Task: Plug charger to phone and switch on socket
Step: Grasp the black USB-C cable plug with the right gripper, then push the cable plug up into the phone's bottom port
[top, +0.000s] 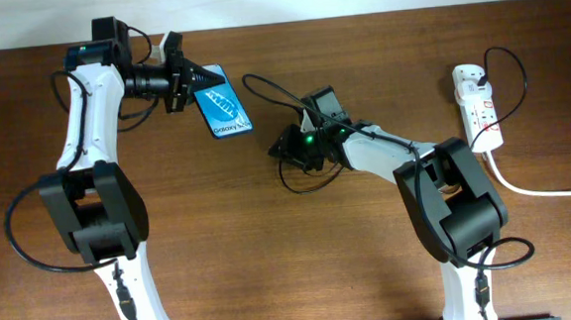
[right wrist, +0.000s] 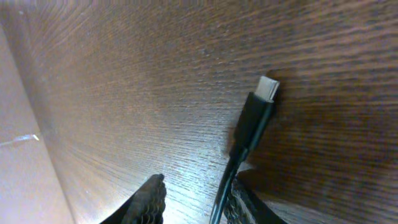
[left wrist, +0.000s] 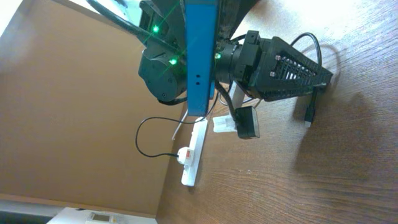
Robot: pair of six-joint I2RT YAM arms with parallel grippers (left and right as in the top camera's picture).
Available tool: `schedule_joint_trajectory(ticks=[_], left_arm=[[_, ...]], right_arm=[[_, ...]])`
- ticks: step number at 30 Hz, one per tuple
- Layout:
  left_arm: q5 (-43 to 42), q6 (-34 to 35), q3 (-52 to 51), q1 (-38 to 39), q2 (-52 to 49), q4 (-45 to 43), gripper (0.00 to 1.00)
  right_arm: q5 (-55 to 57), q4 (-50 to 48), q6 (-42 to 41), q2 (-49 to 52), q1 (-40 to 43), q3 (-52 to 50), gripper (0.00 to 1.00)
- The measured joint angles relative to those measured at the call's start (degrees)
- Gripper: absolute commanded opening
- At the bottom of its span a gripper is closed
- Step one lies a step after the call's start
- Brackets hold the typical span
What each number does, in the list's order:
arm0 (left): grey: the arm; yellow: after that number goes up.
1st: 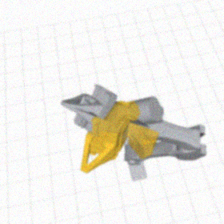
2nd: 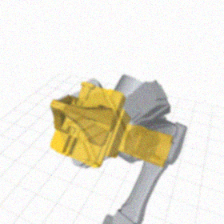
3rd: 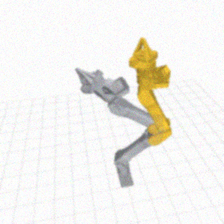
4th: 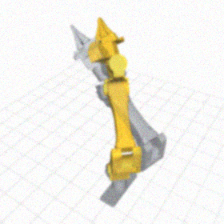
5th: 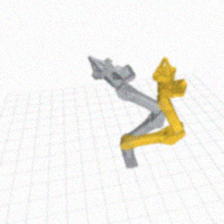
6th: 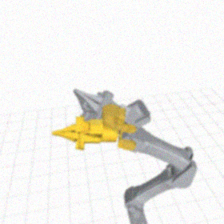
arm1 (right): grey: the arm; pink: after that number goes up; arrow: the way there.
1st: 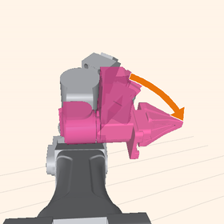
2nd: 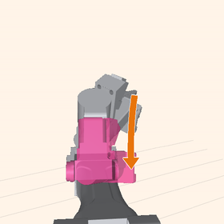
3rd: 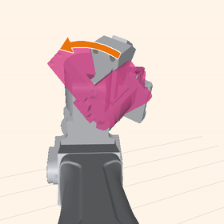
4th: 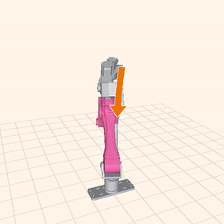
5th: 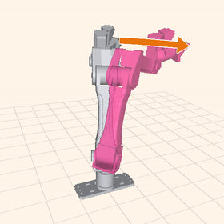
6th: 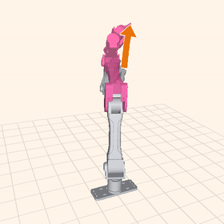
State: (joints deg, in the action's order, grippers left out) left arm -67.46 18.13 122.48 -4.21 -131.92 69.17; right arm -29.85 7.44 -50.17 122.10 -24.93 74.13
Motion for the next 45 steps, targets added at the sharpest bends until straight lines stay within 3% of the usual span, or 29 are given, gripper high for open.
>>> schedule_joint_trajectory(ticks=[6, 7, 9, 14, 17, 19, 25, 27, 28, 30, 31, 33, 35, 37, 42, 45], left_arm=[[0.02, 0.0, 0.0, 0.0, 0.0, 0.28, 0.0], [0.02, 0.0, 0.0, 0.0, 0.0, 0.46, 0.0], [0.04, 0.0, 0.0, 0.0, 0.0, 0.7, 0.0], [0.07, -0.17, 0.0, 0.0, 0.0, 2.64, 0.0], [0.02, -0.17, 0.0, 0.0, 0.0, 3.21, 0.0], [-1.01, -0.72, 0.0, -0.02, 0.0, 3.45, 0.0], [-13.31, -7.23, 0.0, 0.0, 0.0, 0.15, 0.0], [-16.33, -7.89, 0.0, 0.0, 0.0, -0.92, 0.0], [-16.85, -7.91, 0.0, 0.0, 0.0, -0.98, 0.0], [-17.64, -8.11, 0.0, 0.0, 0.0, -1.16, 0.0], [-17.73, -8.09, 0.0, 0.0, 0.0, -1.36, 0.0], [-17.81, -8.09, 0.0, 0.22, 0.0, -1.36, 0.0], [-17.86, -8.09, 0.0, 0.85, 0.0, -1.4, 0.0], [-17.84, -8.11, 0.0, 1.42, 0.0, -1.51, 0.0], [-18.56, -8.11, 0.0, 1.62, 0.0, -3.61, 0.0], [-19.43, -8.11, 0.0, 1.6, 0.0, -4.13, 0.0]], right_arm=[[2.16, -1.81, -0.63, 0.79, 0.0, 0.48, 0.31], [2.16, -1.81, -0.63, 0.92, 0.0, 0.68, 0.26], [2.4, -1.81, -0.63, 1.07, 0.0, 0.68, 0.04], [0.94, -1.49, 2.03, 1.7, 0.7, 0.7, 0.04], [-7.32, -1.75, 11.43, 0.9, 4.74, 0.68, 0.04], [-20.35, -1.86, 18.25, -5.29, 10.45, 0.66, 0.04], [-43.58, -0.59, 20.98, -21.99, 13.11, 0.68, 0.04], [-43.82, 9.6, 21.88, -26.58, 13.11, 0.74, 0.04], [-41.66, 21.0, 25.27, -30.84, 13.11, 0.92, 0.04], [-36.85, 34.97, 31.5, -37.03, 13.11, 1.16, 0.04], [-35.36, 37.07, 33.53, -37.94, 12.57, 1.18, 0.04], [-33.4, 30.16, 33.83, -36.7, 6.6, -0.68, 0.04], [-32.33, 16.59, 27.91, -33.57, -1.36, -2.12, 0.04], [-31.12, 11.76, 23.54, -31.56, -4.72, -2.38, 0.04], [-28.22, 3.98, 14.6, -26.8, -5.55, -2.6, 0.04], [-28.57, -6.71, 10.32, -26.8, -5.22, -6.93, 0.04]])
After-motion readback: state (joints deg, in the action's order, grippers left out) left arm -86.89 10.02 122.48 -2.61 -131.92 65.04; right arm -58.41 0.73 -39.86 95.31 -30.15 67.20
